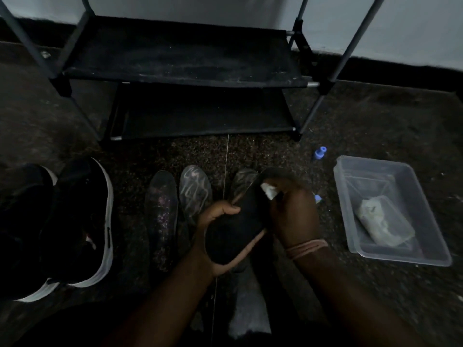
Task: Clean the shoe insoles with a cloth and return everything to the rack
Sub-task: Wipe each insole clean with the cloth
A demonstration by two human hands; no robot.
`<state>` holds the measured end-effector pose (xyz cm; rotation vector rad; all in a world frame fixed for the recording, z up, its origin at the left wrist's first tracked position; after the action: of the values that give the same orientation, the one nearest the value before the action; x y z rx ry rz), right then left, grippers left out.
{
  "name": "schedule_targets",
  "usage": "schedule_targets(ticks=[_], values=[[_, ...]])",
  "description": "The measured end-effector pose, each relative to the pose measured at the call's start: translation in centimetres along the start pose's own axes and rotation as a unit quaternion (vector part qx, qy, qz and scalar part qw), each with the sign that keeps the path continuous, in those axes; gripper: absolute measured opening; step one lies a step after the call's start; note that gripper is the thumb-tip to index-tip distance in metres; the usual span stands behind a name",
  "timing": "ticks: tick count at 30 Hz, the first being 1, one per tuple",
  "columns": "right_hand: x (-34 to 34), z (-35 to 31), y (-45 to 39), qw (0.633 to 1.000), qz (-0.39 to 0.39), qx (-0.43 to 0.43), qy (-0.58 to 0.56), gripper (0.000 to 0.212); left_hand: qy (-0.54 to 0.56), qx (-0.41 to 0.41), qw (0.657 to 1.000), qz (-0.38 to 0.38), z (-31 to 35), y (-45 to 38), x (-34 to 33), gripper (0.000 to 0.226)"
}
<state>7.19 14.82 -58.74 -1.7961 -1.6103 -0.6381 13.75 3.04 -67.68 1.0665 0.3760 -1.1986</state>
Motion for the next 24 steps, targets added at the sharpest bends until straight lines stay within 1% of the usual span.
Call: schedule_targets(ticks=[1,2,3,4,5,6,7,8,9,10,12,14,15,16,17,19,20,21,22,23,24], values=[[0.6,0.6,-0.5,1.000,0.007,-0.029,0.001,0.021,0.062,0.050,0.995,-0.060,-0.7,0.0,-2.0,0.049],[1.0,1.4,-1.1,0.999,0.020,-0.047,0.004,0.023,0.085,0.054,0.992,-0.075,-0.8,0.1,-2.8,0.053],[1.3,1.8,-1.4,0.998,0.024,-0.053,0.017,0.025,0.064,0.045,0.993,-0.090,-0.9,-0.4,-2.7,0.055],[1.1,1.8,-1.3,0.998,0.019,-0.048,0.025,0.026,0.044,0.039,0.995,-0.077,-0.7,-0.4,-2.4,0.056],[0.4,1.0,-0.7,0.999,0.004,-0.033,0.032,0.026,0.045,0.027,0.995,-0.083,-0.5,-0.6,-2.4,0.056],[-0.6,0.1,0.1,1.000,-0.011,0.000,0.023,0.026,0.051,0.019,0.995,-0.079,-0.4,-0.8,-2.1,0.053],[-1.4,-1.1,0.9,0.999,-0.042,0.027,0.004,0.026,0.057,0.006,0.994,-0.090,-0.2,-0.9,-2.2,0.047],[-2.3,-1.9,1.5,0.996,-0.080,0.043,-0.017,0.026,0.070,0.008,0.993,-0.099,-0.1,-1.0,-2.1,0.039],[-3.0,-2.6,2.1,0.992,-0.115,0.054,-0.016,0.026,0.084,0.018,0.991,-0.100,-0.2,-1.0,-1.8,0.035],[-3.6,-3.2,2.6,0.989,-0.131,0.072,-0.004,0.025,0.080,0.026,0.992,-0.093,-0.4,-1.2,-1.5,0.036],[-3.1,-2.9,2.1,0.989,-0.108,0.091,0.046,0.020,0.066,0.027,0.993,-0.094,-0.6,-1.4,-1.4,0.043],[-1.5,0.1,0.1,0.994,-0.078,0.037,0.071,0.019,0.036,0.041,0.993,-0.109,-0.9,-1.7,-1.5,0.058],[-0.5,2.2,-1.0,0.993,-0.078,-0.019,0.087,0.018,0.008,0.053,0.993,-0.109,-1.3,-1.7,-1.6,0.060],[0.3,4.4,-1.8,0.988,-0.092,-0.095,0.082,0.016,-0.032,0.062,0.991,-0.110,-1.9,-1.6,-1.5,0.059],[1.0,6.7,-2.3,0.976,-0.102,-0.183,0.062,0.016,-0.073,0.067,0.990,-0.105,-2.3,-1.4,-1.3,0.056],[2.3,10.0,-2.7,0.941,-0.084,-0.328,-0.006,0.018,-0.145,0.061,0.985,-0.073,-3.0,-1.3,-0.3,0.051],[1.9,11.8,-2.7,0.921,-0.088,-0.380,-0.007,0.017,-0.159,0.057,0.984,-0.057,-3.2,-1.3,0.0,0.047],[1.4,12.2,-2.5,0.907,-0.106,-0.408,0.000,0.021,-0.162,0.051,0.985,-0.039,-3.2,-1.3,0.2,0.044],[0.7,12.6,-2.1,0.893,-0.129,-0.432,0.002,0.030,-0.161,0.045,0.986,-0.026,-3.2,-1.4,0.4,0.042],[-0.2,12.8,-1.4,0.873,-0.159,-0.460,-0.020,0.037,-0.161,0.039,0.986,-0.017,-3.2,-1.5,0.5,0.040],[-0.8,12.1,-0.5,0.864,-0.195,-0.464,-0.024,0.038,-0.162,0.034,0.986,-0.013,-3.2,-1.6,0.5,0.039]])
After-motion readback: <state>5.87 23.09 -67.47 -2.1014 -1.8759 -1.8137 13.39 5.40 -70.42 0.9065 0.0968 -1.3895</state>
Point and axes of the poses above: each hand's wrist, its own y-axis away from the middle knuckle, its own x-axis out of the back of the hand, z = x × y, the point moved 8 cm from there along -y, towards the middle knuckle, and after that the axes turned 15 degrees about -x, right-handed, at the moved point
